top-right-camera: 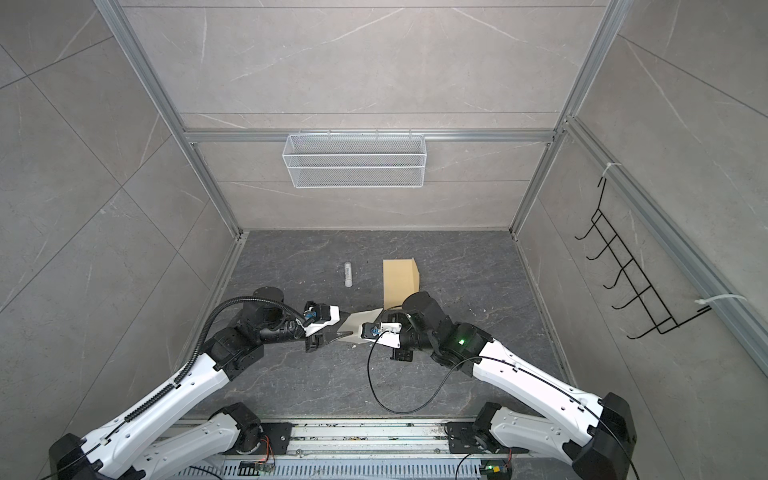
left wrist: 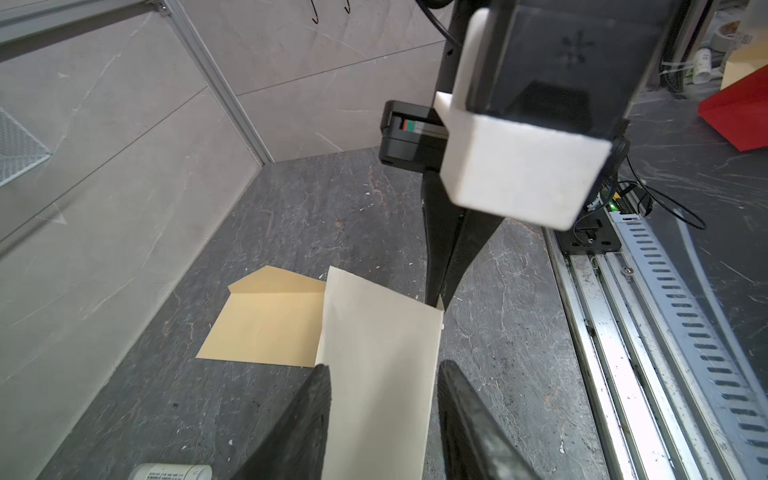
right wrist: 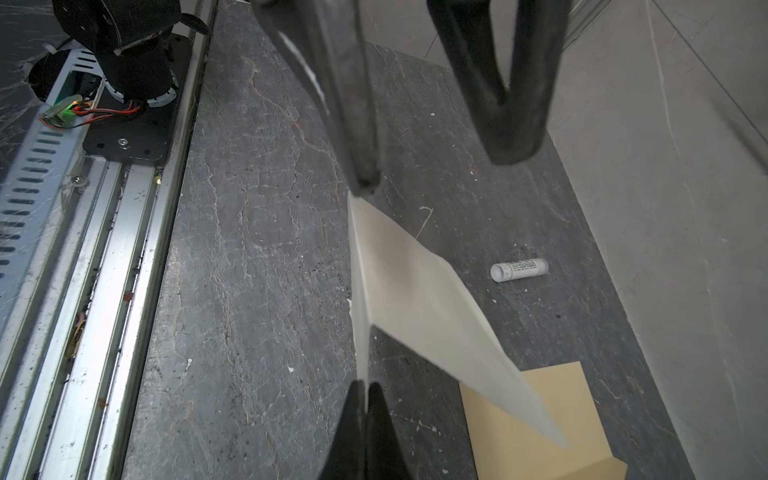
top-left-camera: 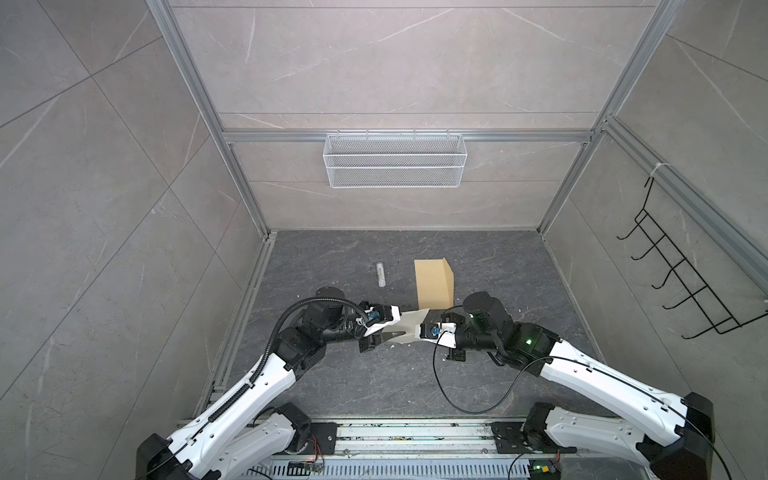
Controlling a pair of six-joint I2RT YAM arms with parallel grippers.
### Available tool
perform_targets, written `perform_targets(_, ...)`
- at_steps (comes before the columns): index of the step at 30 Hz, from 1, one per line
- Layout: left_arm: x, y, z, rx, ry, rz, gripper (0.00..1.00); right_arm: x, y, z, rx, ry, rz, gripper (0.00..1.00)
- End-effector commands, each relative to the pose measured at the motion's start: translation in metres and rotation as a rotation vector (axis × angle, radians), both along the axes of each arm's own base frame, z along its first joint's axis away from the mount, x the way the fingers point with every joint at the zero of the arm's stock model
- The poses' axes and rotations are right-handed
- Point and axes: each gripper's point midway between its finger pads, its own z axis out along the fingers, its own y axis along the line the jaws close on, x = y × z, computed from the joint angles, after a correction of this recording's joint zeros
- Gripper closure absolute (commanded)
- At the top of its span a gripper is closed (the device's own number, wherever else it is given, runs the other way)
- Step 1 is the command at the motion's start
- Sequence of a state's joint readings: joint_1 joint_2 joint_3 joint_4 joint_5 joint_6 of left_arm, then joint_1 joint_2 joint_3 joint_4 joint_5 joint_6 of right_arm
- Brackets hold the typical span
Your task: Place the letter into the envelope and seal it
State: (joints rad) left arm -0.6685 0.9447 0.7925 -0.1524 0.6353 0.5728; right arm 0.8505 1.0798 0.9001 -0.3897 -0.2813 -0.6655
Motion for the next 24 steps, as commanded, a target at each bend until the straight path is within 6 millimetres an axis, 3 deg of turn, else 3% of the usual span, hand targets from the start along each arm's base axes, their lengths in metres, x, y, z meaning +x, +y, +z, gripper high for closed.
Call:
perform_targets(1, -0.003, -0.009, 0.002, -0.006, -0.058, -0.04, 0.56, -0.002, 0.004, -0.002, 0.02, 0.021, 0.004, 1.0)
perform_targets(14, -0.003, -0.024, -0.016, 0.034, -0.043, -0.072, 0.71, -0.004, 0.004, 0.001, 0.037, 0.024, 0.009, 1.0)
perform_targets(24, -0.002, -0.025, -0.021, 0.043, -0.037, -0.076, 0.88, -0.004, 0.004, 0.0, 0.036, 0.023, 0.007, 1.0)
